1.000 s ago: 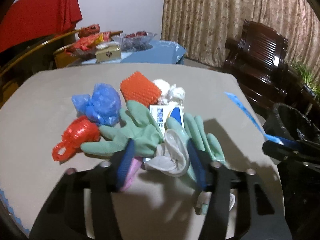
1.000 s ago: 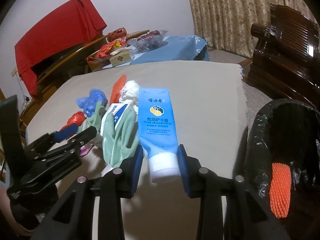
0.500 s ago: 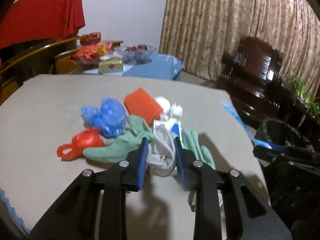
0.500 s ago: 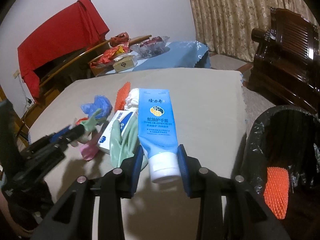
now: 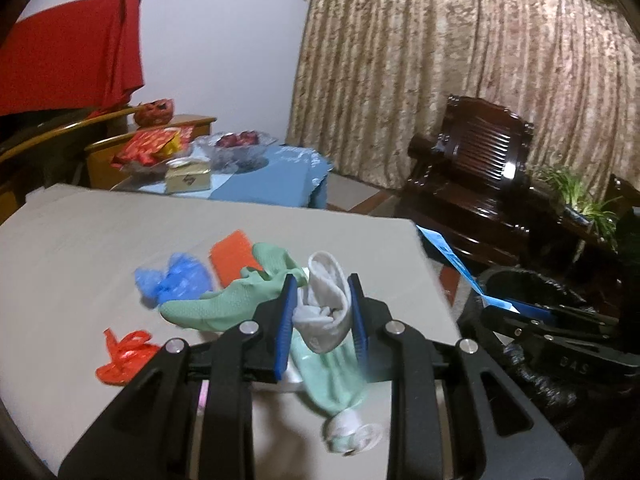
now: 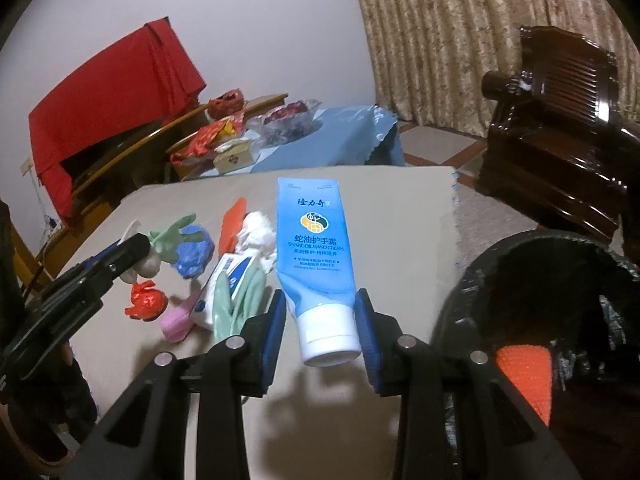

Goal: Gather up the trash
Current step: 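Carry the tube and glove over the bin and release both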

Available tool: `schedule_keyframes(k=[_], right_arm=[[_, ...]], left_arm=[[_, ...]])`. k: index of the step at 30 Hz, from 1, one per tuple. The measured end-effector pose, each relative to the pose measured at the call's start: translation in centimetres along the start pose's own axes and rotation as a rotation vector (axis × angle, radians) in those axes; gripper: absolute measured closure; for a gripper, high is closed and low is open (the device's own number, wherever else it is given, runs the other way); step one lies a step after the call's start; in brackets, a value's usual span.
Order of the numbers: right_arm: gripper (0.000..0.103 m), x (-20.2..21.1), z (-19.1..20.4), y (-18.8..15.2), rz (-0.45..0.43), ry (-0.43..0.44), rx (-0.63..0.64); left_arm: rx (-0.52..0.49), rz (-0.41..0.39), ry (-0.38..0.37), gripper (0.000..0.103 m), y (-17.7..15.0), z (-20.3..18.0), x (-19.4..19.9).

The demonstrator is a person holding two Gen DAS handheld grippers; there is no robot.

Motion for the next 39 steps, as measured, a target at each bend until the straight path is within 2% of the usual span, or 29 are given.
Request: schedule_keyframes(k=[9, 15, 24, 34, 37, 39], right_arm=[[0.068, 3.6, -3.9, 1.1, -0.057, -0.091, -0.047], [0.068, 6.9, -7.7, 0.8, -0.09, -0.178, -0.089], [0.068, 12.0, -14.2, -0.9, -0.117, -0.325, -0.162], [0.068, 14.0, -19.1, -3.1, -0.104, -0.442, -0.235], [0.067, 13.9, -20.2, -3.7, -0.084, -0.463, -0.253], [0.065, 13.8, -20.8, -4.2, -0.075, -0.491, -0.26]], left_arm=[[-0.049, -0.033, -0.123, 0.079, 1.9, -5.4, -1.2], [-0.084, -0.028, -0.225, 0.079, 1.9, -10.0, -2.3], [-0.143, -0.013, -0.398, 0.079, 0.9, -18.4, -3.4], [-0.194, 0.049, -0.535, 0.079, -1.3, -25.8, -5.4], [-0.205, 0.085, -0.568, 0.076, -2.0, -27.4, -6.4], [-0.199, 0.103, -0.581, 0.067, -2.4, -27.9, -7.0]])
Point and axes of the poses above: each gripper's, at about its wrist camera, not at the fingertips, and x roughly against the way its jaws point, z to its left, y to its top, the point moved 1 cm from there along -x, roughly the way its jaws point, and after that the axes turned 2 degrees about -z, right-handed, at the moved point
